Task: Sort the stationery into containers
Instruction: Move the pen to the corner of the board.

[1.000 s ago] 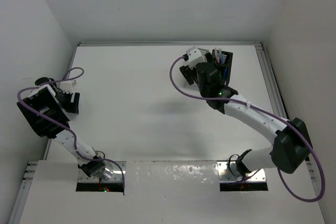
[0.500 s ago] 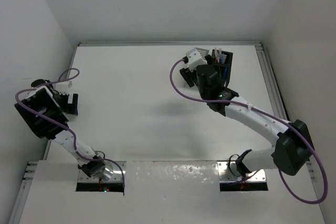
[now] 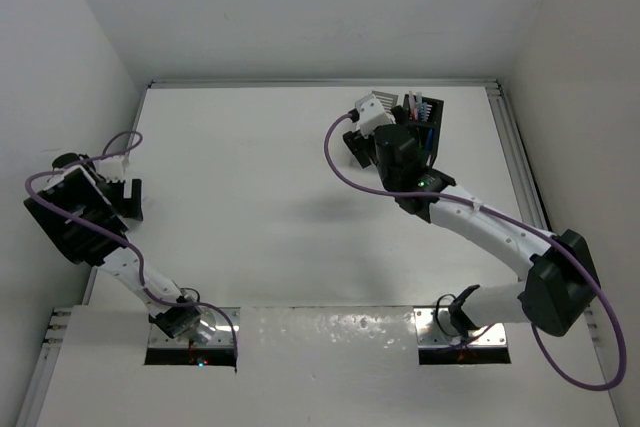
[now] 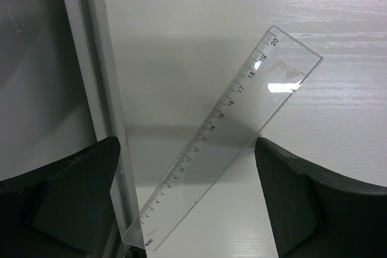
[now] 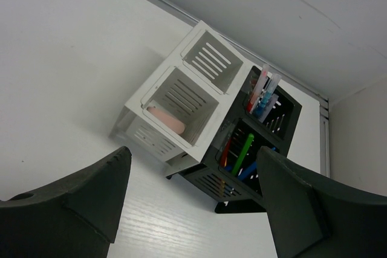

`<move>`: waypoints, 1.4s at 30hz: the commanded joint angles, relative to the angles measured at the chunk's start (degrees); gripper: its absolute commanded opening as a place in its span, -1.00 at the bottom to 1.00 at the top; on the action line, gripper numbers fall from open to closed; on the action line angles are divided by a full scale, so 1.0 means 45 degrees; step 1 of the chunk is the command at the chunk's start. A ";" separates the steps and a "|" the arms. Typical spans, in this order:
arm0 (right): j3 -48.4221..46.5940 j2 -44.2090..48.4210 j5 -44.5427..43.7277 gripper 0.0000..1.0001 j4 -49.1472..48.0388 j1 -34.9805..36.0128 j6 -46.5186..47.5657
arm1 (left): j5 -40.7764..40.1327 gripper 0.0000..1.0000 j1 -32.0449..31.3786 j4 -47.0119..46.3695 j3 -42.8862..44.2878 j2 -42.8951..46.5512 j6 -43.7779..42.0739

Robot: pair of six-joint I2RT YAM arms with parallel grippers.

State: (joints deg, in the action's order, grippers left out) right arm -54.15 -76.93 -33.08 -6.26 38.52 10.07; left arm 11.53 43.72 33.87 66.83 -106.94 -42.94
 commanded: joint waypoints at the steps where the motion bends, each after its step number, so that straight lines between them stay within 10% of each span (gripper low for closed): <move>1: -0.0037 0.0395 -0.0247 0.65 -0.0210 0.0131 -0.0186 | -0.0531 0.83 0.0322 -0.0710 0.0168 -0.0552 0.0011; 42: 0.0412 0.1157 -0.0813 0.66 -0.0308 0.0365 0.0224 | 0.0680 -0.68 0.1416 0.1009 0.0755 -0.1764 -0.1259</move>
State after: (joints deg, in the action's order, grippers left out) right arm -52.49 -73.43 -35.11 -5.74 39.68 10.55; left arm 17.02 48.58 36.38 71.90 -111.02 -46.96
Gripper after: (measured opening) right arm 0.829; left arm 0.345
